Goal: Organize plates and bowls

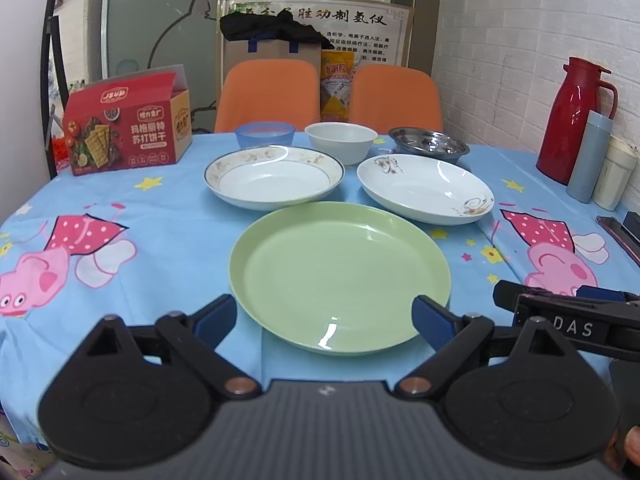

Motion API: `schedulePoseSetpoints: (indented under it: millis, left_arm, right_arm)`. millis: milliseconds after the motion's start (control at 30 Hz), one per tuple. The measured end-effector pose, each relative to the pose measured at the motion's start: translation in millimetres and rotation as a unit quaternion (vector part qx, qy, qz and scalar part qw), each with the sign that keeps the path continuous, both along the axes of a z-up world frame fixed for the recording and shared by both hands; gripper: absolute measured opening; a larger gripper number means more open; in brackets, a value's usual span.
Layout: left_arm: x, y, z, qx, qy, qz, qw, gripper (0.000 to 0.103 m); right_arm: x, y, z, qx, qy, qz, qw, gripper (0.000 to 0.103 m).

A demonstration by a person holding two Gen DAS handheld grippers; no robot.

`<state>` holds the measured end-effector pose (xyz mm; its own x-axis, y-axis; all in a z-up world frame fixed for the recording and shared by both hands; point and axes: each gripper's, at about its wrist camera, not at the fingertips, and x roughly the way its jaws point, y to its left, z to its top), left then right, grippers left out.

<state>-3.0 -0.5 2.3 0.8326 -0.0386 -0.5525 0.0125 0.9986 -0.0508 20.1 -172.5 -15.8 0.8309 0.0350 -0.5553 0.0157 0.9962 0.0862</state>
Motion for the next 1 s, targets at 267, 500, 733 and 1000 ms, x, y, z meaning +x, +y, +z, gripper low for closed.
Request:
schedulePoseSetpoints:
  millis: [267, 500, 733, 1000]
  left_arm:
    - [1, 0, 0, 0.001, 0.000, -0.002, 1.0000, 0.093]
    - [1, 0, 1, 0.001, -0.006, -0.003, 1.0000, 0.093]
    - [1, 5, 0, -0.018, -0.005, -0.002, 0.9998, 0.093]
    - [-4, 10, 2, -0.020, -0.011, 0.003, 0.9997, 0.093]
  right_arm:
    - [2, 3, -1, -0.002, 0.002, 0.003, 1.000, 0.103]
    - [3, 5, -1, -0.005, 0.005, 0.004, 1.000, 0.103]
    - [-1, 1, 6, -0.008, -0.008, -0.005, 1.000, 0.103]
    - [-2, 4, 7, -0.010, -0.011, -0.002, 1.000, 0.103]
